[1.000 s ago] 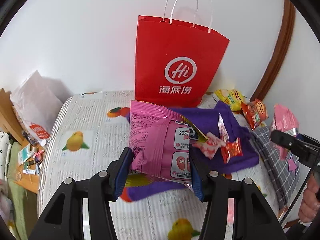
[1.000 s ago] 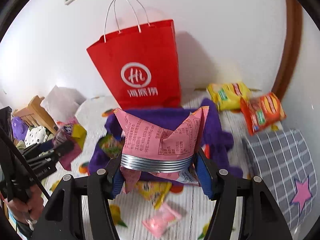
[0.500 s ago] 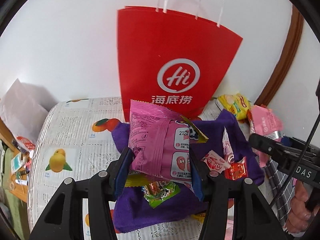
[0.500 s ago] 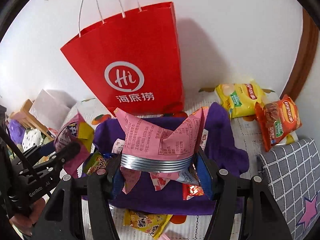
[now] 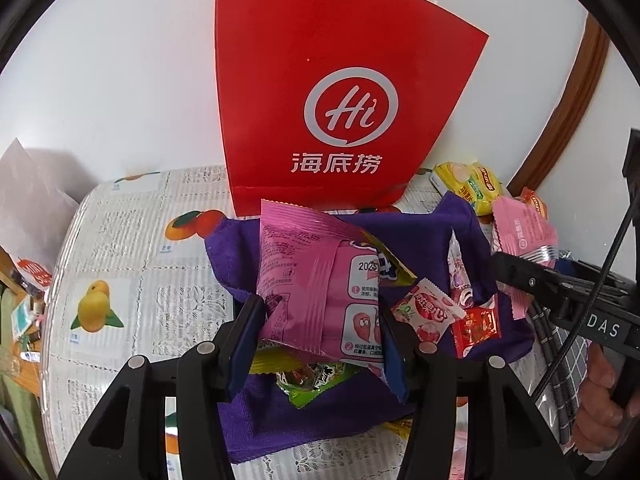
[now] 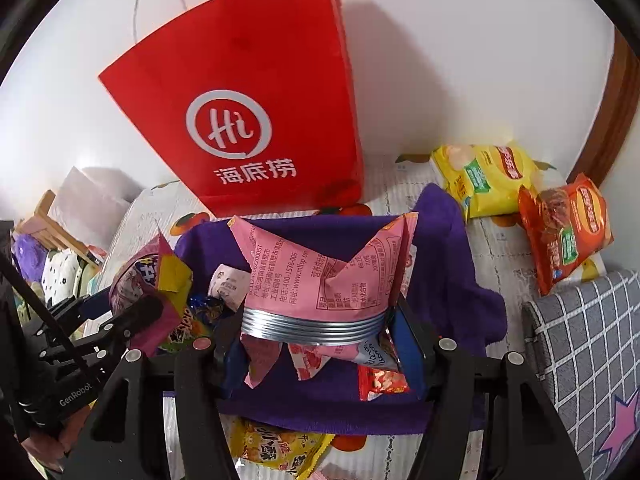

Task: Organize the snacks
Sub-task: 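Carry both pink packets over the purple towel with both tools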

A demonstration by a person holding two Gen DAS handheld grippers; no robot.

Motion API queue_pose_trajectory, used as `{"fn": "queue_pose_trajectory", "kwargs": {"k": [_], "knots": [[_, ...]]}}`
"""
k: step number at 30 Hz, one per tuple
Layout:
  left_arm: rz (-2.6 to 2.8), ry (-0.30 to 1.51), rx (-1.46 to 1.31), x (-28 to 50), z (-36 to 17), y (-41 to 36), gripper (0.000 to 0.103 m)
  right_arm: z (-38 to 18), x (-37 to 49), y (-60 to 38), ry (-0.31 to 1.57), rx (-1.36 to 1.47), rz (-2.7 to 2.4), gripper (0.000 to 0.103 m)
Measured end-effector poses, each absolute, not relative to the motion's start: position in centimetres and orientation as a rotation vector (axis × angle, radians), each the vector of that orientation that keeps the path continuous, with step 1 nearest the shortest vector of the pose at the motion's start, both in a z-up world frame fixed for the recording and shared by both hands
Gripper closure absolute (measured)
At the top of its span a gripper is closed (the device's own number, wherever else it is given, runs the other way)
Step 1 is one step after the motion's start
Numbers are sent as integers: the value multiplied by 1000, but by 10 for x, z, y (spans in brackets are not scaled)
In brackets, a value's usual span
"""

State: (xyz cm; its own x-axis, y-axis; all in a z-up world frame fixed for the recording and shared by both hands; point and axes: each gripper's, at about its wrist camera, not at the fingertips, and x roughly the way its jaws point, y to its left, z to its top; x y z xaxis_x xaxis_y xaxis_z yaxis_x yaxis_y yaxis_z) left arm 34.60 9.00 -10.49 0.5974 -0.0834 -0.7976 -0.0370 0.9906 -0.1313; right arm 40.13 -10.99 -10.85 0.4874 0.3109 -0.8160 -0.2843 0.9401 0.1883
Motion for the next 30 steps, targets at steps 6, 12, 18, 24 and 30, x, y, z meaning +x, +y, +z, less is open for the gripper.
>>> {"fn": "queue_pose_trajectory", "kwargs": {"k": [6, 12, 18, 24, 30], "knots": [[-39, 927, -148, 345, -104, 90, 52, -112, 404, -109, 1021, 22, 356, 40], [-33, 940, -154, 347, -108, 91, 52, -116, 405, -106, 1039, -4, 361, 40], [-12, 938, -161, 347, -108, 97, 52, -129, 410, -102, 1067, -35, 346, 40], [-4, 929, -160, 345, -106, 99, 52, -148, 415, -91, 1149, -27, 401, 41], [8, 934, -166, 345, -106, 102, 52, -161, 414, -81, 1190, -34, 411, 40]]}}
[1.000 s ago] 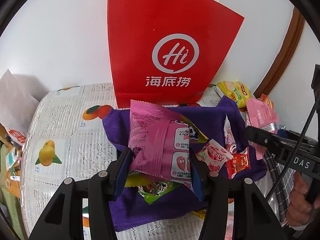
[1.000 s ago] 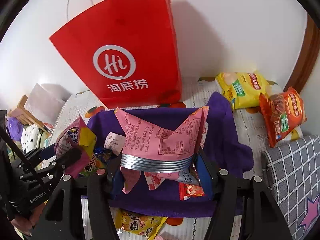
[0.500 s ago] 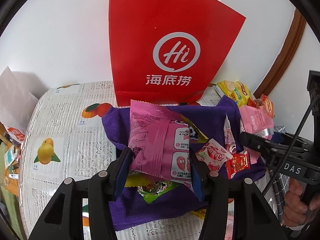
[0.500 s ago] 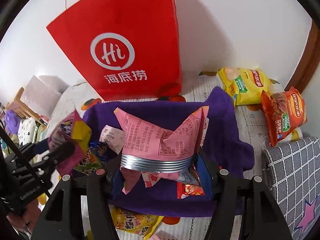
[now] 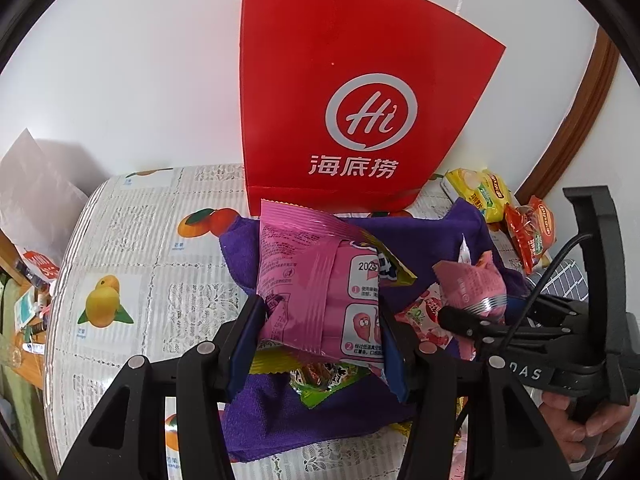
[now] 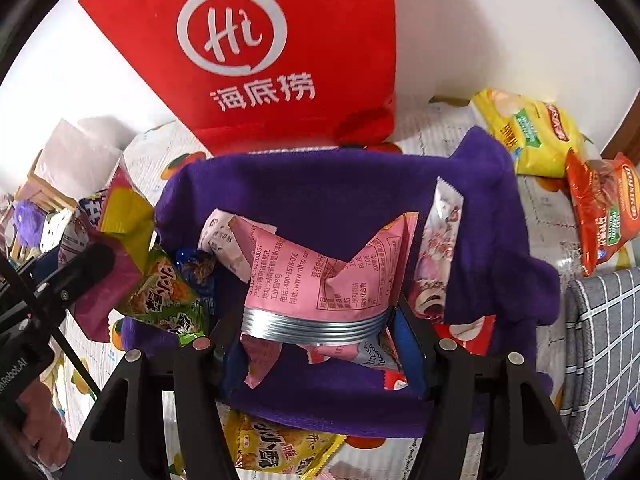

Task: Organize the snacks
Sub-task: 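Carry both pink packets over the purple towel with both tools, then open the right tool to drop the banded pink packet onto the towel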

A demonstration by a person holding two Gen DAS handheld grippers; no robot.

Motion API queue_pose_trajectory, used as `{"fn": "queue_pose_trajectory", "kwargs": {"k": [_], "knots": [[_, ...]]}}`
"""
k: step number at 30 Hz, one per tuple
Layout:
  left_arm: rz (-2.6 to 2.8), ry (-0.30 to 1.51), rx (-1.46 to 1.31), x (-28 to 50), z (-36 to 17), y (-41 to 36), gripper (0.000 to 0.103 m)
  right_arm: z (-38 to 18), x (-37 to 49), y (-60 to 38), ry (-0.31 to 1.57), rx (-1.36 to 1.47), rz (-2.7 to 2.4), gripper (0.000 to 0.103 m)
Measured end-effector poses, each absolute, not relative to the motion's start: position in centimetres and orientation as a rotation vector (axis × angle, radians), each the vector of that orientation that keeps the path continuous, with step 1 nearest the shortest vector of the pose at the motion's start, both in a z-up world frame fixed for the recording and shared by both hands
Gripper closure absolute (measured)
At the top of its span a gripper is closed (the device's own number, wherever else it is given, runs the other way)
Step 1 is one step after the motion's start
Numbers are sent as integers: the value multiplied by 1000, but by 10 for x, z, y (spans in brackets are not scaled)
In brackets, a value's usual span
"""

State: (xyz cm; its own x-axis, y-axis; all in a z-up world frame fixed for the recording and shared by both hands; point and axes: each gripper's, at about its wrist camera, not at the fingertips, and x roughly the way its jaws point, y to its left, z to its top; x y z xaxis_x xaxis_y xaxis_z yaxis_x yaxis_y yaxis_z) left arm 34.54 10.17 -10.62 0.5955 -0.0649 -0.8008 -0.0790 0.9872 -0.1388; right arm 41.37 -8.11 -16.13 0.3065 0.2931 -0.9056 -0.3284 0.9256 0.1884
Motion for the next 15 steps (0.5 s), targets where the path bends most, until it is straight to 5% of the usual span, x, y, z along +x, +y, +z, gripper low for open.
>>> {"fn": "queue_pose_trajectory", "kwargs": {"k": [15], "knots": [[-2, 938, -160, 345, -108, 98, 52, -184, 423, -79, 1257, -40, 373, 37]]}}
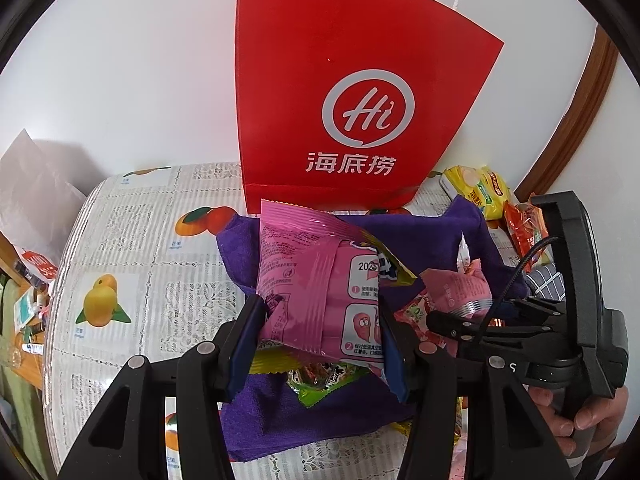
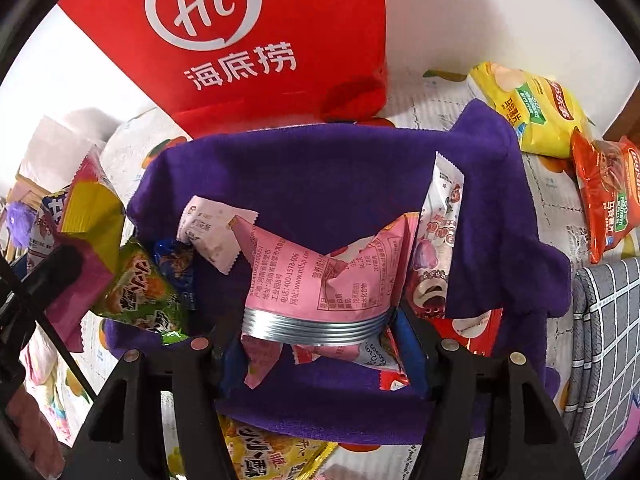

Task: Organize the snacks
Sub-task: 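Open the right tool to drop the banded pink packet onto the towel, then lower the large pink packet and open the left tool over the towel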

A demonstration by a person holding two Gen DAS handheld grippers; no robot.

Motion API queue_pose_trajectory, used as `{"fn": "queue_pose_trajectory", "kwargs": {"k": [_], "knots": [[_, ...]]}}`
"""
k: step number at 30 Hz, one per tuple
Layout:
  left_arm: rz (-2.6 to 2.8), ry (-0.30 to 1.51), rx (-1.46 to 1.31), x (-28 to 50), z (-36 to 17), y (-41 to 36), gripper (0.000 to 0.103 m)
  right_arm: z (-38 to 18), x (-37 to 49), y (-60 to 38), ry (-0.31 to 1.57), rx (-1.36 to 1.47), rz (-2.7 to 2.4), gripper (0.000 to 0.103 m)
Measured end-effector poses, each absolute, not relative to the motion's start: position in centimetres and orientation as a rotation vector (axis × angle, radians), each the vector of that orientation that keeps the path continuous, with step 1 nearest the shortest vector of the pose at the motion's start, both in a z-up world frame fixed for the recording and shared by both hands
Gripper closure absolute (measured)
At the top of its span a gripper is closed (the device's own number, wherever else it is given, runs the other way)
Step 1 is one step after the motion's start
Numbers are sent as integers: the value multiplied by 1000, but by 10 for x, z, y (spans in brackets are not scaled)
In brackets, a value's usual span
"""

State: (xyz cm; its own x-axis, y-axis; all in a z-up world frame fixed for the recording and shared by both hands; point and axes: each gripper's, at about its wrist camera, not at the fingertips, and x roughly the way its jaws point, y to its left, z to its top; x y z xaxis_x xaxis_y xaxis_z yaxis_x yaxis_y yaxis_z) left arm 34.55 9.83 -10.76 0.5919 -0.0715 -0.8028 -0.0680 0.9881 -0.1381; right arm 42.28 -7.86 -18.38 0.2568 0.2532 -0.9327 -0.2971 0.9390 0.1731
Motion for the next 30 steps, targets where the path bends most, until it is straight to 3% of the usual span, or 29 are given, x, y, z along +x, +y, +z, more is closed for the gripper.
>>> {"fn": "queue_pose_trajectory", "kwargs": {"k": [8, 26, 30], "knots": [[-21, 957, -163, 349, -114, 93, 52, -179, 424, -83, 1234, -47, 347, 27], [-48, 980, -165, 355, -126, 85, 52, -137, 419, -105, 1134, 2, 327, 26], [-43, 986, -158, 356, -130, 84, 52, -134, 419, -109, 1124, 27, 331, 21]]}}
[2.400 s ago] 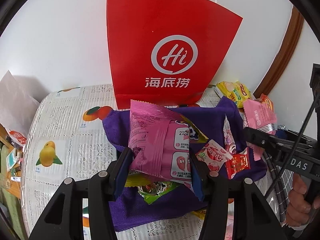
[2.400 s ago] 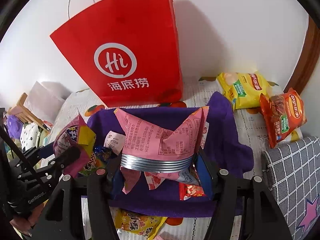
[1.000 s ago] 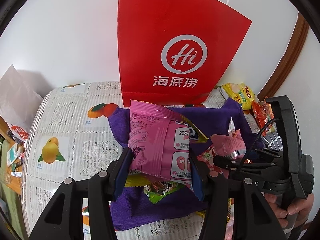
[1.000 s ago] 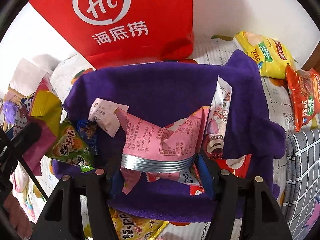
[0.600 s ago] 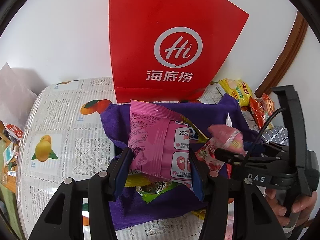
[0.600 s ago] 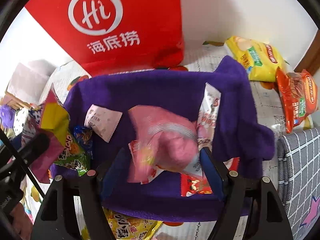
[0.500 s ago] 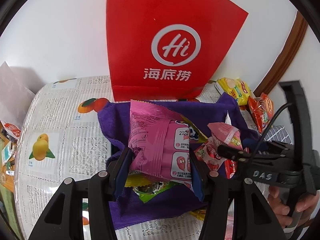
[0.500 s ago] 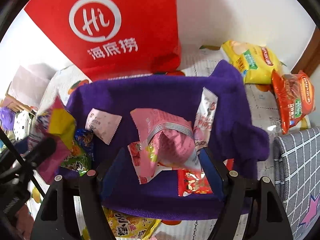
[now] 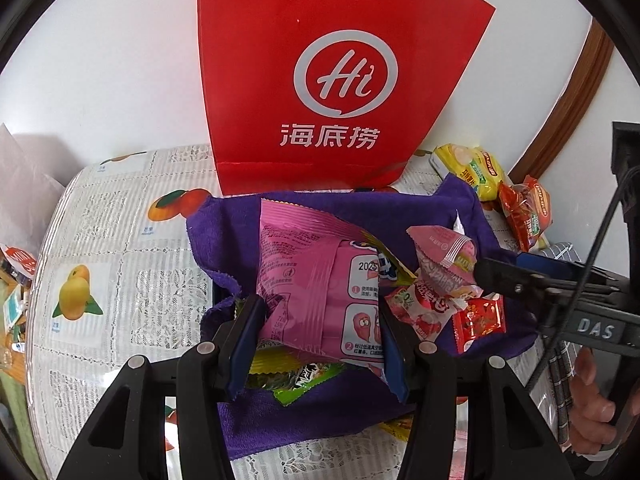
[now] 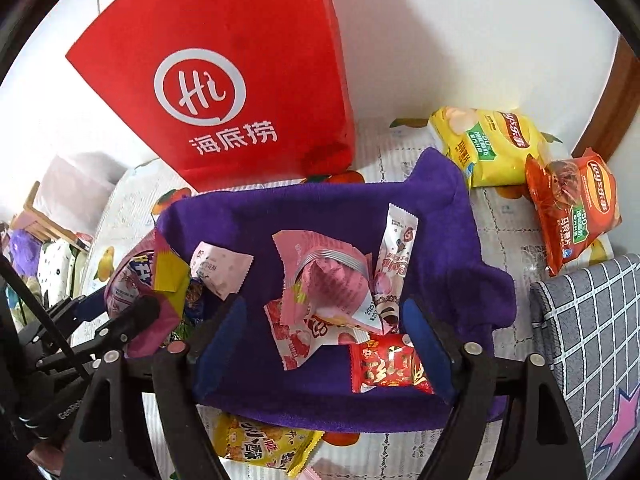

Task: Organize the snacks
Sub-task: 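Lower the large pink packet and open the left tool over the towel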

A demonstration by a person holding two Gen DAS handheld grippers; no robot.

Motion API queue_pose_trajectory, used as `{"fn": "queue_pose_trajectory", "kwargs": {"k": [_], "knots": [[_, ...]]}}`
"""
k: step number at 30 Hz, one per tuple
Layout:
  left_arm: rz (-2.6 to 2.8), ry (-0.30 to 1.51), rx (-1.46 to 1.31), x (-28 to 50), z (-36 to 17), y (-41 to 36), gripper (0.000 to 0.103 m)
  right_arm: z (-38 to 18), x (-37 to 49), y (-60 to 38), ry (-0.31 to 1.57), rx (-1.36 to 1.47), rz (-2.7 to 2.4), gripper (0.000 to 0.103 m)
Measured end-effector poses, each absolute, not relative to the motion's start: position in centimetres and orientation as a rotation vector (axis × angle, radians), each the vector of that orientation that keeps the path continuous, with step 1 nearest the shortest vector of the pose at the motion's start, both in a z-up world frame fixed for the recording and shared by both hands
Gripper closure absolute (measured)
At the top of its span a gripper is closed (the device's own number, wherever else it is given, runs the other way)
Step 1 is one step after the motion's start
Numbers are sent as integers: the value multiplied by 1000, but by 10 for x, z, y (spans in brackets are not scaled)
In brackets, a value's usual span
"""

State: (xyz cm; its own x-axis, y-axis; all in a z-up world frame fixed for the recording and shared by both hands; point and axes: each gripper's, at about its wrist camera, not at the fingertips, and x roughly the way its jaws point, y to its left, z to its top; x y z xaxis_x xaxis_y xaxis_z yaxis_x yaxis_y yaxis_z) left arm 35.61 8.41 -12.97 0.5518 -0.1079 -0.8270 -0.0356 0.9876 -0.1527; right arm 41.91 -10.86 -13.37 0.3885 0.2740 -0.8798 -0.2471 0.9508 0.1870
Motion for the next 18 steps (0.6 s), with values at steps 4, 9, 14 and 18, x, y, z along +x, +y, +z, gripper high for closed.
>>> {"fn": "queue_pose_trajectory", "kwargs": {"k": [4, 9, 14, 18], "knots": [[-42, 992, -151, 357, -132, 83, 51, -131, 417, -111, 1107, 18, 321, 21], [-35, 997, -149, 358, -135, 83, 51, -129, 416, -112, 1100, 15, 322, 19], [-48, 1000, -147, 358, -134, 82, 51, -127, 417, -114, 1094, 34, 325, 19], [-43, 1003, -138, 359, -136, 81, 50, -126, 417, -117, 1094, 55, 321, 19]]}}
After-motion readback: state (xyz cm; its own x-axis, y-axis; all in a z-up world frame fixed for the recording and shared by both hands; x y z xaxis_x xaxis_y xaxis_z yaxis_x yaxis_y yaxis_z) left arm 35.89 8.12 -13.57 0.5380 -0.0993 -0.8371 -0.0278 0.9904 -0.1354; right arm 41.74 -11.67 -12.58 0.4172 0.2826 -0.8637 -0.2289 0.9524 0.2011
